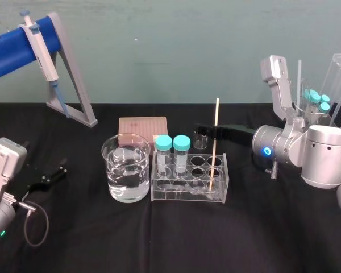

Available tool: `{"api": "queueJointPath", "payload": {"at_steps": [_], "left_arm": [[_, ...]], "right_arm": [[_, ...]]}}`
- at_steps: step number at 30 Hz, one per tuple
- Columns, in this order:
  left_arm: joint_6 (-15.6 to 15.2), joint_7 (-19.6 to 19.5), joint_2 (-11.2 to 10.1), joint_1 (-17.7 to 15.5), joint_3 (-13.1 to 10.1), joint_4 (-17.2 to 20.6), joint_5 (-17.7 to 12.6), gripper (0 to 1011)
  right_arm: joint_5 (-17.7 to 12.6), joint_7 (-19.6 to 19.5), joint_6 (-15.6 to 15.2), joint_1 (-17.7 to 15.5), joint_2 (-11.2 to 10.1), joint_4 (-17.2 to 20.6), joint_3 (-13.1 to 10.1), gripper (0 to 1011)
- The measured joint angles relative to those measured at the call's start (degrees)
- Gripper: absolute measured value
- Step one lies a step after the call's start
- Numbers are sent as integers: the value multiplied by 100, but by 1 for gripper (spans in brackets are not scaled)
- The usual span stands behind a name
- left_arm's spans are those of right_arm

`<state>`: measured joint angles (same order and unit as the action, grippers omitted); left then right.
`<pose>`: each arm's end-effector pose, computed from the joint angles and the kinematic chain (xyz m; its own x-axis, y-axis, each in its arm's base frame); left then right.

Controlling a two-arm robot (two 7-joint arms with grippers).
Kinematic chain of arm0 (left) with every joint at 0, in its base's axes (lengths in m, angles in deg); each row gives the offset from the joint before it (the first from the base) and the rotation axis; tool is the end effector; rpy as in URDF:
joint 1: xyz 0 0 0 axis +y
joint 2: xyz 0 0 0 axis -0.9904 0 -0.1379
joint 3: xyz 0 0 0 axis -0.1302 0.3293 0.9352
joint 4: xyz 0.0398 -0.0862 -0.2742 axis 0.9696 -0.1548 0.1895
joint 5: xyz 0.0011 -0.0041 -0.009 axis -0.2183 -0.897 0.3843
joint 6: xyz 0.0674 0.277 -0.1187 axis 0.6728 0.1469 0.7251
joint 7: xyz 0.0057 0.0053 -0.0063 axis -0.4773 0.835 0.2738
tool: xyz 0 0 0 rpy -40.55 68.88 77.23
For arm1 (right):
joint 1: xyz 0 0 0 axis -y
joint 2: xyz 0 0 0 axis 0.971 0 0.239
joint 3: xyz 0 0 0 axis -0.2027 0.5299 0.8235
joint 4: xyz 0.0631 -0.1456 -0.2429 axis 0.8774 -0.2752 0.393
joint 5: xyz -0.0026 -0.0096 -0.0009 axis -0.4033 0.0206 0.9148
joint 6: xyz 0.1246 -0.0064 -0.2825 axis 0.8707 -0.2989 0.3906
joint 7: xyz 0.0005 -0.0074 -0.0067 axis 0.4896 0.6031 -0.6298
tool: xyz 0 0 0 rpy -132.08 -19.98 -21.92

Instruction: Hold the thermometer with one hand and immerse one end into the beaker, then reinsert it into the test tube rack.

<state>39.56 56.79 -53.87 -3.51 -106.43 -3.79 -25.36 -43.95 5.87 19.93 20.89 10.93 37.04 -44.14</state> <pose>0.3581 0.0826 -0.3022 0.2923 0.8803 0.3737 -0.9552 0.2874 0.0701 0.4694 -0.0186 -0.2072 0.4198 -0.8545 -0.3059 0.7781 0.5124 -0.3634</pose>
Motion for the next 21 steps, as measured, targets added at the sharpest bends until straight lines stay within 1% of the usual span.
{"api": "queueJointPath", "payload": {"at_steps": [1,2,4,5,6,8,10,11,14,15,16,17,19,21], "left_arm": [[0,0,0,0,0,0,0,1004],[0,0,0,0,0,0,0,1004],[0,0,0,0,0,0,0,1004],[0,0,0,0,0,0,0,1004],[0,0,0,0,0,0,0,1004],[0,0,0,0,0,0,0,1004],[0,0,0,0,0,0,0,1004],[0,0,0,0,0,0,0,1004],[0,0,0,0,0,0,0,1004],[0,0,0,0,0,0,0,1004],[0,0,0,0,0,0,0,1004],[0,0,0,0,0,0,0,1004],[0,0,0,0,0,0,0,1004],[0,0,0,0,0,0,0,1004]], "right_arm": [[28,0,5,17,16,-40,4,908],[40,0,8,25,25,-61,6,875],[63,6,15,38,38,-99,7,862],[85,13,16,46,47,-125,7,804],[94,19,16,47,49,-131,7,768],[126,42,18,51,56,-151,4,712],[137,51,18,53,61,-156,-3,682],[152,61,18,53,66,-160,-14,611],[172,87,18,54,78,-173,-41,537],[174,92,17,54,79,-173,-48,488],[177,97,15,53,81,-173,-63,479],[180,100,13,52,81,-173,-68,427],[190,108,3,48,82,-172,-83,367],[198,119,-2,45,83,-169,-92,285]]}}
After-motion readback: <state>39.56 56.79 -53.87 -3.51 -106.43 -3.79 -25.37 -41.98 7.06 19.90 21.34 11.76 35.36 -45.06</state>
